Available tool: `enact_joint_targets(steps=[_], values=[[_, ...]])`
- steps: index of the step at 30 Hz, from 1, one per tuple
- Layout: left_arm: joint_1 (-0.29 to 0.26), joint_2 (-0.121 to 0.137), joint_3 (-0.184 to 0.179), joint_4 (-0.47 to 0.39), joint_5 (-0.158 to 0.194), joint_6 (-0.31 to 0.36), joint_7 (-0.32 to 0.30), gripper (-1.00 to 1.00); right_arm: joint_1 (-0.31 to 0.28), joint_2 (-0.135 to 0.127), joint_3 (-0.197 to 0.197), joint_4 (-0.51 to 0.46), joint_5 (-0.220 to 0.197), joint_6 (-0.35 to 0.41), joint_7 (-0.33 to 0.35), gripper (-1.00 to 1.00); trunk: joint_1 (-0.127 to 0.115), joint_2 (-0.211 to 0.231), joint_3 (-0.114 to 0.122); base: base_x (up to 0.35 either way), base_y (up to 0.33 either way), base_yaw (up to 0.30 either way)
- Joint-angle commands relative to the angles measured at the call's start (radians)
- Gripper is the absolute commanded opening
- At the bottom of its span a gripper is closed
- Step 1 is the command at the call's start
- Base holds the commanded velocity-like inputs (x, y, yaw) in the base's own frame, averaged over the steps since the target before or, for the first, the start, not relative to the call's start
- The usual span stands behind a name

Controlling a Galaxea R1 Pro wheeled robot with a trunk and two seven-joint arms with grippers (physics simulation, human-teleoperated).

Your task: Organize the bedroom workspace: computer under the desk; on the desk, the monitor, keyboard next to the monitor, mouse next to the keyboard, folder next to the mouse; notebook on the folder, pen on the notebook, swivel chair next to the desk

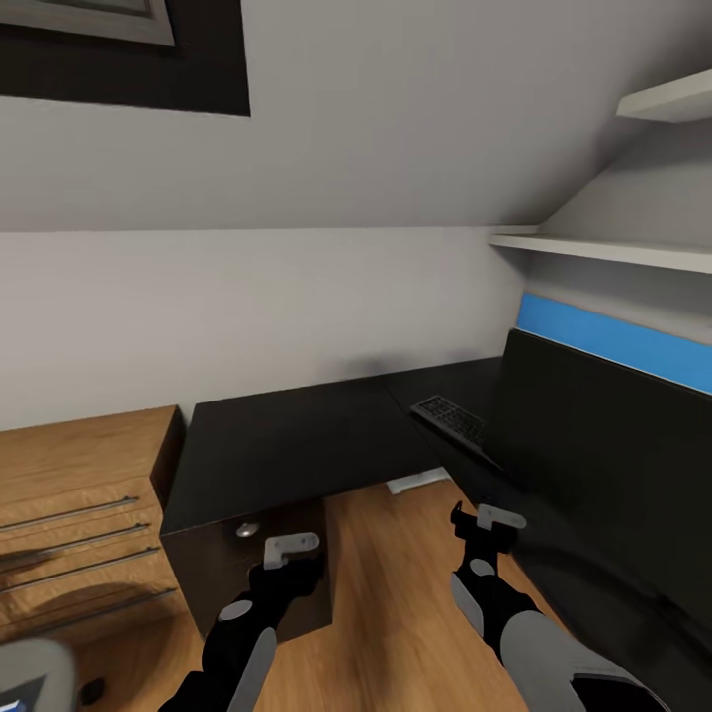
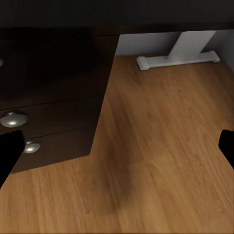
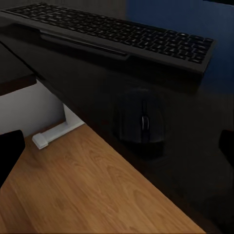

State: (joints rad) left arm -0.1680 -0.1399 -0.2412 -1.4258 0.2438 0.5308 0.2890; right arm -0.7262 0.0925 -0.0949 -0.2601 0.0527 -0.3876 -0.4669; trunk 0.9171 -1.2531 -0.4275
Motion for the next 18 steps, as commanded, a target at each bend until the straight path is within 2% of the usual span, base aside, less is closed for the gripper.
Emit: enact_joint_targets(steps=[1, 18], values=[[-0.001, 0.0, -0.002, -0.001, 0.01, 0.003, 0.01, 1.0, -0.001, 0.0, -0.008, 0.001, 0.005, -0.004, 0.001, 1.0, 0.0, -0.001, -0.001, 0.141, 0.0, 0.0], [-0.001, 0.0, -0.003, 0.001, 0.009, 0.003, 0.009, 1.0, -0.001, -0.006, -0.012, 0.005, 0.001, 0.007, 0.0, 1.0, 0.0, -0.001, -0.001, 0.025, 0.0, 0.0]])
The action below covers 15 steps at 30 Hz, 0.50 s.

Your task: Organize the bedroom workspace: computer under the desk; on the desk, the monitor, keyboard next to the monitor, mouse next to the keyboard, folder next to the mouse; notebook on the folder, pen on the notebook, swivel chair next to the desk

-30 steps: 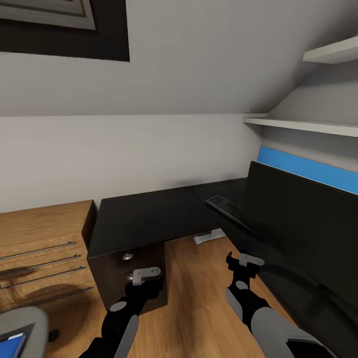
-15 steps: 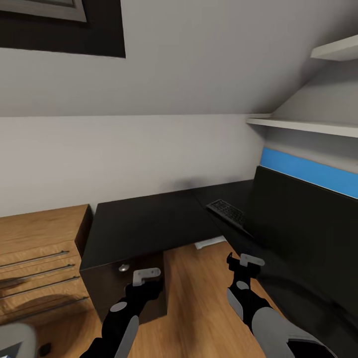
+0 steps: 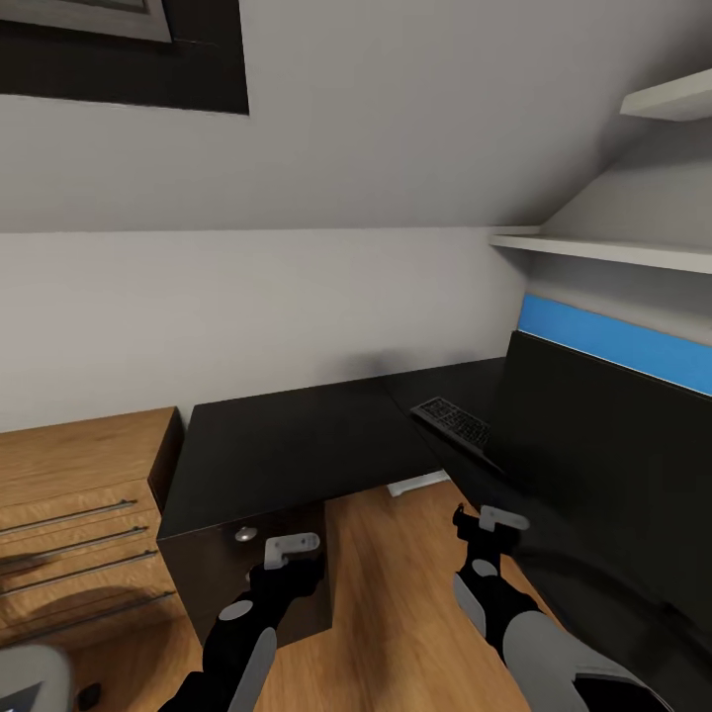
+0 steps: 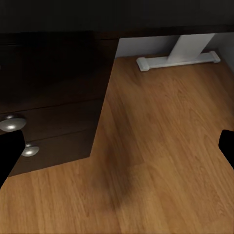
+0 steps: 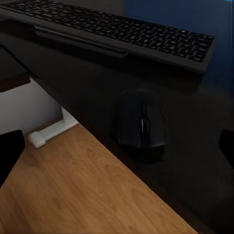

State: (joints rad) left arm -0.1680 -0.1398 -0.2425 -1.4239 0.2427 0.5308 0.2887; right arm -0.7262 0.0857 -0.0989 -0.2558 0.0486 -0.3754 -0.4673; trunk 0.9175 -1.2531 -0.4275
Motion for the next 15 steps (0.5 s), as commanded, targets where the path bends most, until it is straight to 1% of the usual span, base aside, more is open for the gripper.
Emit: enact_joint_targets(steps=[1, 8, 15], values=[[-0.001, 0.0, -0.001, -0.001, 0.011, 0.003, 0.009, 1.0, -0.001, -0.002, -0.008, 0.001, 0.005, -0.004, 0.0, 1.0, 0.0, -0.001, -0.001, 0.0, 0.0, 0.0], [-0.001, 0.0, -0.001, -0.001, 0.011, 0.003, 0.009, 1.0, -0.001, -0.017, -0.011, 0.001, 0.005, 0.006, 0.0, 1.0, 0.0, -0.001, -0.001, 0.0, 0.0, 0.0], [-0.001, -0.001, -0.002, 0.0, 0.01, 0.003, 0.009, 1.0, -0.001, -0.039, -0.012, 0.001, 0.003, 0.03, 0.001, 1.0, 0.0, -0.001, -0.001, 0.0, 0.0, 0.0]])
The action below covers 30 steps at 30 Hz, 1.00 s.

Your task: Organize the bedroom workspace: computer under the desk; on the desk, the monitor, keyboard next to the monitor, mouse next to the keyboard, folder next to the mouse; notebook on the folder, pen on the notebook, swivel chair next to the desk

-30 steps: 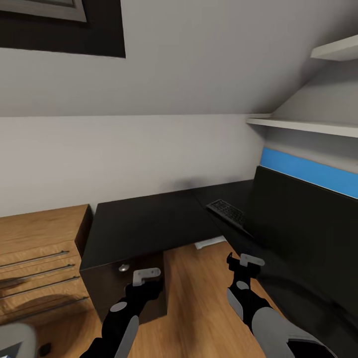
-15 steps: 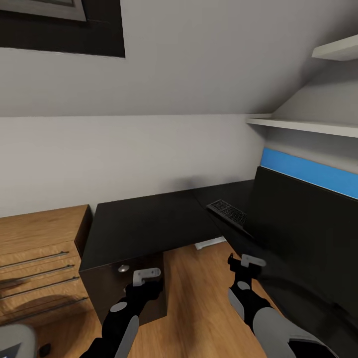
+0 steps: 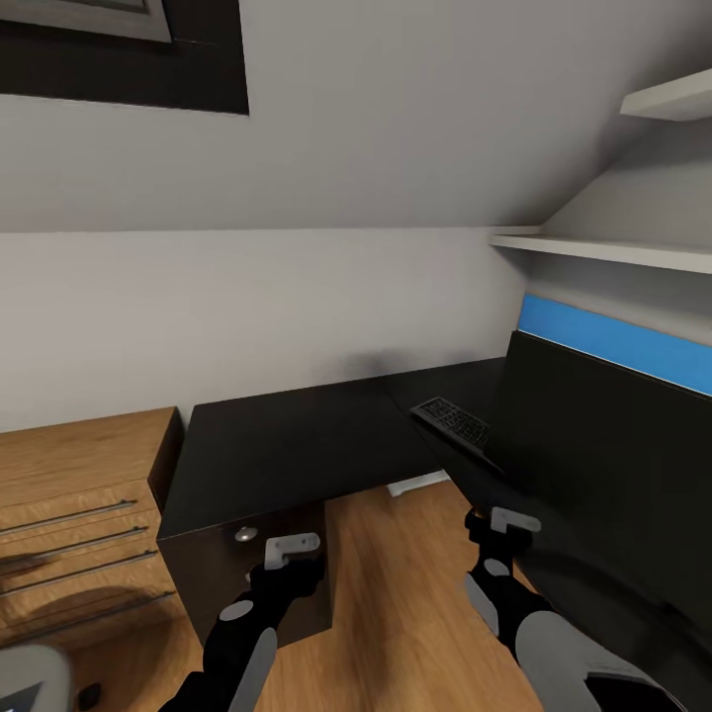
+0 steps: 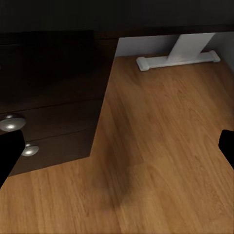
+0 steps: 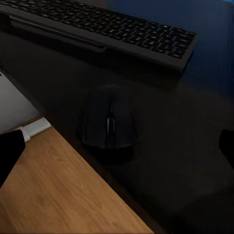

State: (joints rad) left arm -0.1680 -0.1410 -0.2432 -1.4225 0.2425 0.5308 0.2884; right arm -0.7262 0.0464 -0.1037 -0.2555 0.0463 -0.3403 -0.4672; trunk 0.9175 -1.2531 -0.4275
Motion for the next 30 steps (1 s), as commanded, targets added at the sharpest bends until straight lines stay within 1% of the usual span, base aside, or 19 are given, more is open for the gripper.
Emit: enact_joint_targets(steps=[1, 6, 8, 15, 30], values=[[-0.001, 0.0, -0.002, -0.001, 0.011, 0.003, 0.009, 1.0, -0.001, -0.001, -0.008, 0.001, 0.004, -0.004, 0.001, 1.0, 0.0, -0.001, -0.001, 0.0, 0.0, 0.0], [-0.001, 0.0, -0.002, -0.002, 0.011, 0.003, 0.009, 1.0, -0.001, -0.006, -0.008, 0.001, -0.007, 0.01, 0.001, 1.0, 0.0, -0.001, -0.001, 0.0, 0.0, 0.0], [-0.001, -0.001, -0.002, -0.002, 0.011, 0.003, 0.009, 1.0, -0.001, -0.007, -0.008, 0.0, -0.017, 0.034, 0.002, 1.0, 0.0, -0.001, -0.001, 0.0, 0.0, 0.0], [-0.001, -0.002, -0.002, -0.003, 0.011, 0.003, 0.009, 1.0, -0.001, -0.008, -0.008, 0.0, -0.022, 0.048, 0.002, 1.0, 0.0, -0.001, -0.001, 0.0, 0.0, 0.0], [-0.001, -0.003, -0.005, -0.003, 0.011, 0.003, 0.009, 1.0, -0.001, -0.006, -0.006, -0.002, -0.023, 0.049, 0.004, 1.0, 0.058, -0.106, -0.048, 0.0, 0.0, 0.0]])
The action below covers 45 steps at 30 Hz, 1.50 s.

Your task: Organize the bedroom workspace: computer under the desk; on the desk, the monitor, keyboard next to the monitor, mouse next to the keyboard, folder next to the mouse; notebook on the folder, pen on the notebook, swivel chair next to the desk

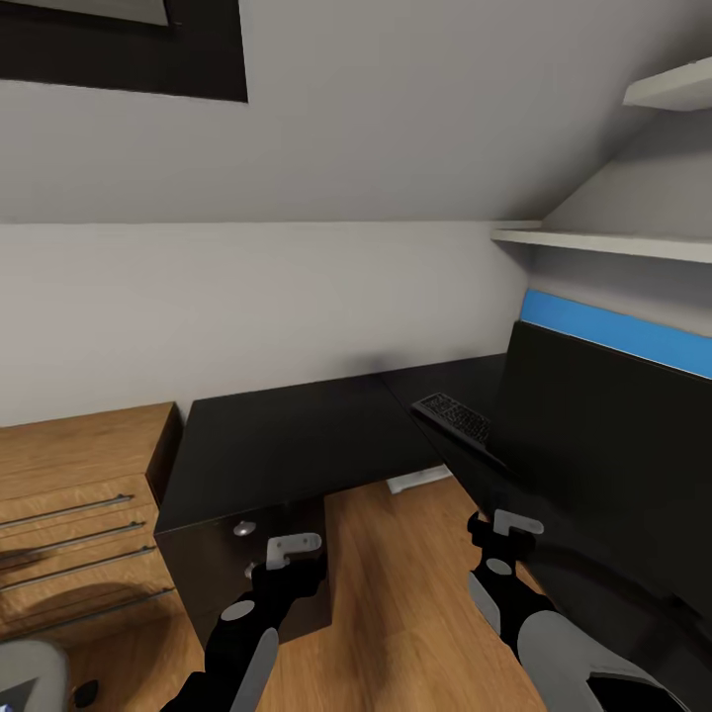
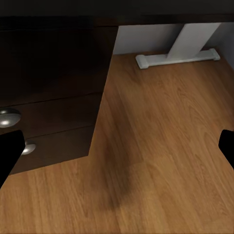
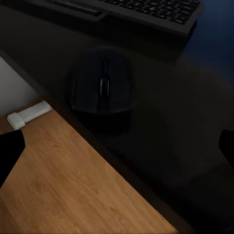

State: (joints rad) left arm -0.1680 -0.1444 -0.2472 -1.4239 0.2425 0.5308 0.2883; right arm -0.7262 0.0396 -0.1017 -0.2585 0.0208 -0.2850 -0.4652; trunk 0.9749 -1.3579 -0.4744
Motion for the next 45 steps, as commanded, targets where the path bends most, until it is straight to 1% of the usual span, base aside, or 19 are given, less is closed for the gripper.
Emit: enact_joint_targets(steps=[1, 11, 45], values=[[-0.001, 0.0, -0.001, -0.001, 0.011, 0.003, 0.009, 1.0, -0.001, 0.001, -0.007, 0.001, 0.002, -0.007, 0.002, 1.0, 0.004, -0.008, -0.004, 0.0, 0.0, 0.0], [-0.001, 0.0, -0.002, -0.001, 0.011, 0.003, 0.009, 1.0, -0.001, 0.002, -0.007, -0.001, 0.002, -0.01, 0.002, 1.0, 0.042, -0.078, -0.036, 0.0, 0.0, 0.0], [-0.001, 0.003, -0.001, 0.01, 0.011, 0.002, 0.009, 1.0, -0.001, 0.006, -0.001, -0.007, 0.004, -0.019, 0.005, 1.0, 0.042, -0.078, -0.036, 0.0, 0.0, 0.0]])
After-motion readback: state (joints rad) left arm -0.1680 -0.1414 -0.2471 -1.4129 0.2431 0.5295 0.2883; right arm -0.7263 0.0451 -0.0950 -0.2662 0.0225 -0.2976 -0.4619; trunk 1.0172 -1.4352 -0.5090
